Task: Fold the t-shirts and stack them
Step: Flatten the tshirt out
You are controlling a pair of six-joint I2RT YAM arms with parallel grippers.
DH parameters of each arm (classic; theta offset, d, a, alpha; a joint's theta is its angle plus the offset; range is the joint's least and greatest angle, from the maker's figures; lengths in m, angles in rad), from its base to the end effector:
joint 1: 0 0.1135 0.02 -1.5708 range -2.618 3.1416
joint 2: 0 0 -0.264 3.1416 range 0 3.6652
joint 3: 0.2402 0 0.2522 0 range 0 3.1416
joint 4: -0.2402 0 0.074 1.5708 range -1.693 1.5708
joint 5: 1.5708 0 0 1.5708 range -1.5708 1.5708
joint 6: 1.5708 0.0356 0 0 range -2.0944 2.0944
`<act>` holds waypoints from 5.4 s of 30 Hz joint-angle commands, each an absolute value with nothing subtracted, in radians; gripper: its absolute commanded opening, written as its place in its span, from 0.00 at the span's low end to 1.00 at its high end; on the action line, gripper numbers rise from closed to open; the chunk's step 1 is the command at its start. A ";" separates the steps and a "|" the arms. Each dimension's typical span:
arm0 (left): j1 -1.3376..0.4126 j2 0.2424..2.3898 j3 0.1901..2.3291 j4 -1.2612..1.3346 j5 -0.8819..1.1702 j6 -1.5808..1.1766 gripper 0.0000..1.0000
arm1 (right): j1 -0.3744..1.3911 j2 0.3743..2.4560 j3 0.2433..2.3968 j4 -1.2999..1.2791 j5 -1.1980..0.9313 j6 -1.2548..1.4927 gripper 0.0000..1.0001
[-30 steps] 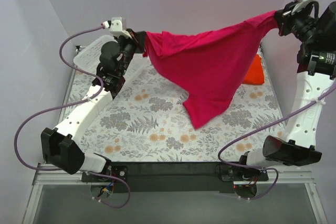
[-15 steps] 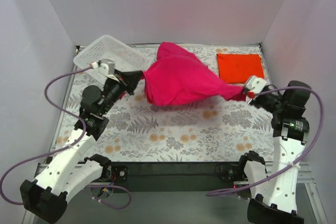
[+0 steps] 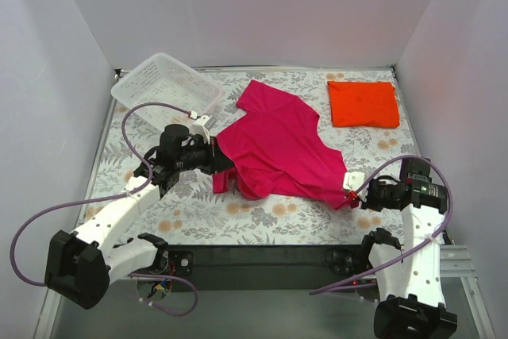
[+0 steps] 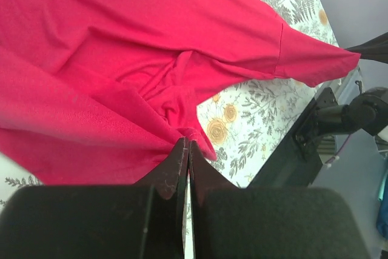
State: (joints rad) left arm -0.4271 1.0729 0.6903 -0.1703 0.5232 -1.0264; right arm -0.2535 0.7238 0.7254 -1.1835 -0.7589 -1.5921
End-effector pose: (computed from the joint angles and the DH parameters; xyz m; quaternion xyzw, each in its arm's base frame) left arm 0.2045 -0.1126 0.2546 -0.1286 0.8432 -0.4815 0.2017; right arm 0.1077 -0.0026 0.2563 -0.6216 0.6703 0.0763 0.3981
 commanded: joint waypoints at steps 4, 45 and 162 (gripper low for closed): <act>-0.426 1.016 0.782 -0.353 0.496 -1.000 0.00 | -0.212 0.667 0.787 -1.318 -0.706 -1.724 0.01; -0.890 1.413 0.813 -0.408 -0.012 -1.345 0.72 | -0.098 1.451 0.808 -0.446 -0.370 -0.558 0.55; -0.414 1.391 0.893 -0.181 0.043 -1.145 0.80 | -0.183 1.601 1.118 -0.669 -0.861 -0.686 0.45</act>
State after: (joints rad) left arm -0.4179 1.3724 0.8528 -0.2634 -0.0437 -1.1427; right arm -0.1982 1.5749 1.0790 -0.6762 -0.8127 -0.7383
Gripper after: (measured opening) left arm 0.799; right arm 0.455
